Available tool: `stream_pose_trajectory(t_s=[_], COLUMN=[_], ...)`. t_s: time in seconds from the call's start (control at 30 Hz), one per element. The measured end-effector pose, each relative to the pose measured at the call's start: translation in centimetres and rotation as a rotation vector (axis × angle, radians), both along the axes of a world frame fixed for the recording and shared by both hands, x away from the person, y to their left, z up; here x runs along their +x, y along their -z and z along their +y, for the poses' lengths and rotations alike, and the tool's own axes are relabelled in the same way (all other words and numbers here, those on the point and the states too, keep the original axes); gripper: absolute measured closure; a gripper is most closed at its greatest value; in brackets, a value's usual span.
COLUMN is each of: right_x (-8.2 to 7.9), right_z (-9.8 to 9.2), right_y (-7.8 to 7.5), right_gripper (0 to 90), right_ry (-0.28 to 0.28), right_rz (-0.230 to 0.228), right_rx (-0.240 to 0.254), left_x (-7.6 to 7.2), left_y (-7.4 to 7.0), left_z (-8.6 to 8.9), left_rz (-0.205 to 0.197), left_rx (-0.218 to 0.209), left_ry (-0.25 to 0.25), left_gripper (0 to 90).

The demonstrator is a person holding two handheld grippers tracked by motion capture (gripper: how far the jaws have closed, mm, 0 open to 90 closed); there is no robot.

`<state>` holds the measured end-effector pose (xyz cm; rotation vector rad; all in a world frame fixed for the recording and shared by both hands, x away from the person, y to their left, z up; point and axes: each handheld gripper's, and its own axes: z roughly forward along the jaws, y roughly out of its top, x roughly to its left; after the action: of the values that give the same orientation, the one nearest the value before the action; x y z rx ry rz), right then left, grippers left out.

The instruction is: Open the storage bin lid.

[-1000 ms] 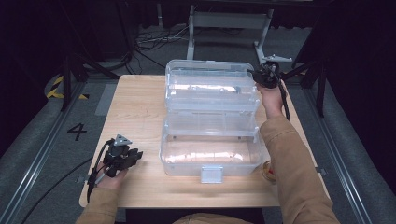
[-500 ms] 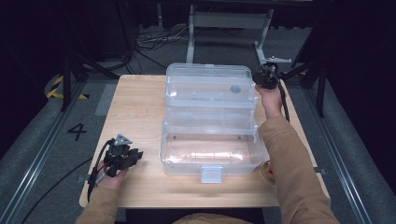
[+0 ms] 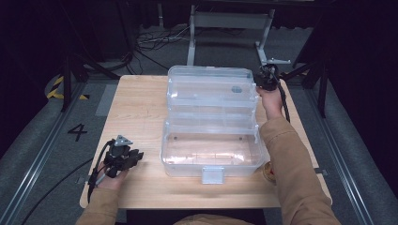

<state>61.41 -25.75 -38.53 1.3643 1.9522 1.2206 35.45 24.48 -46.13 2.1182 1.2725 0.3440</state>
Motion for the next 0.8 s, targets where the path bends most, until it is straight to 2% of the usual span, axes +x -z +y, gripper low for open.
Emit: stream_pose_trajectory(t_s=[0.17,0.33,0.4,0.5,0.6,0.63,0.77,0.8], right_x=[0.1,0.4,0.5,0.6,0.6,0.6,0.4,0.3], right_z=[0.3,0.2,0.3,0.0,-0.2,-0.5,-1.7,-2.0], right_y=[0.4,0.9,1.2,1.5,1.3,1.3,0.8,0.7], right_gripper=[81.3,80.7,80.3,78.5,71.1,69.4,61.0,58.1], right_ry=[0.014,0.021,0.021,0.010,-0.005,-0.018,-0.038,-0.042], right_rz=[0.017,0.050,0.064,0.067,0.055,0.050,0.063,0.066], right_rx=[-0.011,-0.002,-0.013,0.002,-0.006,0.006,0.031,0.023], left_x=[0.0,0.0,0.0,0.1,0.1,0.1,0.3,0.4], left_y=[0.0,0.0,0.0,0.0,0.0,0.0,0.0,0.0], left_z=[0.0,0.0,0.0,0.0,-0.1,-0.1,-0.3,-0.3], left_rz=[0.002,0.009,0.009,0.009,0.008,0.006,0.017,0.018], left_rx=[0.000,-0.001,-0.001,-0.002,-0.006,-0.004,-0.011,-0.010], left_ry=[0.001,0.002,0.003,0.004,0.000,0.002,0.016,0.020], left_gripper=[71.8,71.7,71.7,71.8,71.7,71.7,71.2,70.8])
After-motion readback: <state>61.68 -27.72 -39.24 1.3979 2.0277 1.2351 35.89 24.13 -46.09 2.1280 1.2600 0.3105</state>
